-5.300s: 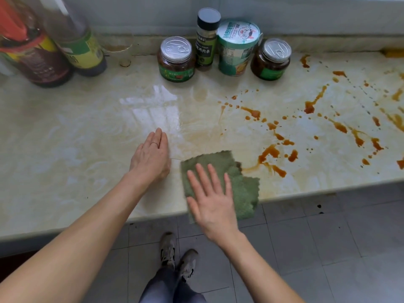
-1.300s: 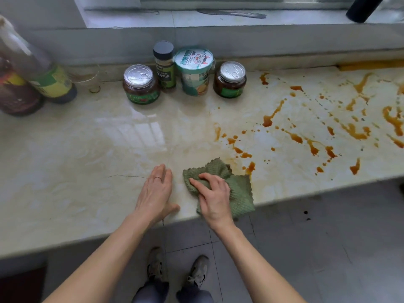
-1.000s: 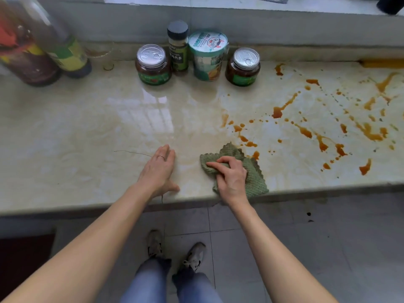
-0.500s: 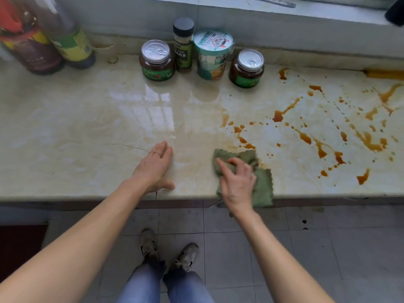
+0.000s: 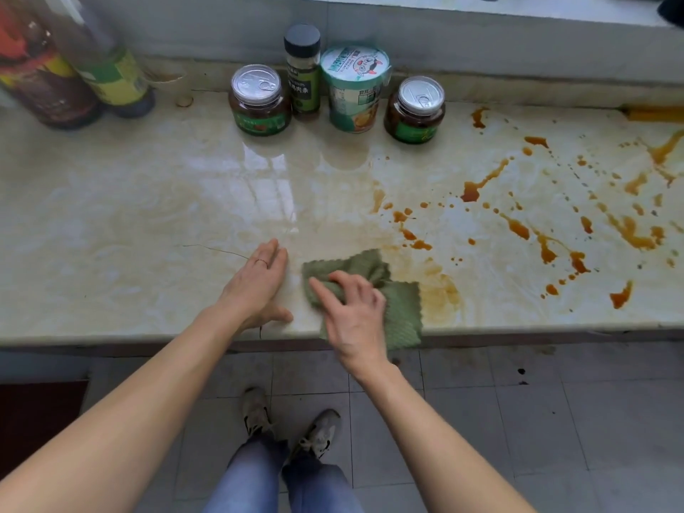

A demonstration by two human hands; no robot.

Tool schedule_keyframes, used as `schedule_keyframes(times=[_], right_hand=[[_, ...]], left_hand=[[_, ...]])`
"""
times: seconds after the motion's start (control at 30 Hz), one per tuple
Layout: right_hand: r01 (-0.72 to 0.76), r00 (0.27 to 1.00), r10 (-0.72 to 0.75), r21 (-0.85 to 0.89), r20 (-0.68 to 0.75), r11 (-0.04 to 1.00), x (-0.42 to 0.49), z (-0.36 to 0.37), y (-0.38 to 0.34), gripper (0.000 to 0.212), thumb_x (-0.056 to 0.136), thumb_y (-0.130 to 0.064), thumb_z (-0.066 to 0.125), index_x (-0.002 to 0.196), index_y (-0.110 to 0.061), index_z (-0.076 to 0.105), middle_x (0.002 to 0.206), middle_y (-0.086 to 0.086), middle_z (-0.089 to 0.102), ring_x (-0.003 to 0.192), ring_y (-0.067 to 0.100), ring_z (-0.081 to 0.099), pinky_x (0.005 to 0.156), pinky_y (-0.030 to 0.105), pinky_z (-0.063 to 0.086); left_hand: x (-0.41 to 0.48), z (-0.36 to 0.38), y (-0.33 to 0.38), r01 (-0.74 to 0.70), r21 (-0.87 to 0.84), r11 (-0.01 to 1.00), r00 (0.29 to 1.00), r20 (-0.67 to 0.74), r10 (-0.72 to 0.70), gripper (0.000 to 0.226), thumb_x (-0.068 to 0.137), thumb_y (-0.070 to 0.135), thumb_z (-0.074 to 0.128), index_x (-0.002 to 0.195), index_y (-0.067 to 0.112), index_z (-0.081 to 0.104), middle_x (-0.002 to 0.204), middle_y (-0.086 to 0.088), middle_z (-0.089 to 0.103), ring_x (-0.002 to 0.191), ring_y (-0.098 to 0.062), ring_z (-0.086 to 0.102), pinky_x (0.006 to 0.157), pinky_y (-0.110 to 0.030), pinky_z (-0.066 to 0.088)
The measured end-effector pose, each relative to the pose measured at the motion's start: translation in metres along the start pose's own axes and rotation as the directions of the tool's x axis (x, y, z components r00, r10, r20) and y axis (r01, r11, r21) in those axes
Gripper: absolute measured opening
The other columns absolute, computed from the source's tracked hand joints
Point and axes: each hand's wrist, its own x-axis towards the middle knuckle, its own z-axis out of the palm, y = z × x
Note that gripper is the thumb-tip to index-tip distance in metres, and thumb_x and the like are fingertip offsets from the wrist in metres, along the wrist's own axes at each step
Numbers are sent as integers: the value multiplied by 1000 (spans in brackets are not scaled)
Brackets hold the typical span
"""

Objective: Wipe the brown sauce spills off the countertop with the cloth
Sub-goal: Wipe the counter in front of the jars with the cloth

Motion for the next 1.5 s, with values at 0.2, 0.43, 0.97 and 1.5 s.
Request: schedule_keyframes(times=[0.2, 0.43, 0.97, 1.5], right_hand=[[-18, 998, 19, -26, 64, 1000, 28, -15, 46, 47, 87, -27, 63, 134, -32, 57, 134, 6, 52, 123, 28, 41, 93, 47, 36], [-25, 999, 26, -29, 44, 999, 10, 4, -2, 48, 83, -27, 58, 131, -30, 58, 135, 6, 53, 125, 27, 40, 96, 42, 26], [75, 959, -52, -73, 279, 994, 61, -3, 4, 53, 97, -43, 31, 149, -34, 33, 159, 1, 26, 147, 22, 17, 117, 50, 11], [-235, 925, 271, -162, 265, 958, 139, -11, 48, 56, 101, -46, 32, 153, -38, 14, 163, -6, 3, 149, 16, -3, 117, 46, -1]], left_hand=[[-3, 1, -3, -4, -10, 1000, 1000, 0, 4, 116, 75, 42, 75, 152, 15, -6, 159, 1, -18, 147, -18, -10, 120, -34, 9], [-1, 1, -5, -24, 11, 1000, 1000, 2, 23, 116, 76, 44, 73, 152, 14, -8, 158, -2, -19, 147, -19, -11, 121, -34, 7], [-2, -13, 5, -29, 165, 986, 1000, 0, 29, 104, 80, 47, 68, 151, 8, 2, 159, -12, -4, 147, -27, 3, 118, -33, 14], [61, -63, 21, -89, 62, 994, 990, -100, 95, 112, 73, 45, 76, 150, 2, 7, 159, -13, 3, 147, -26, 5, 120, -33, 15]])
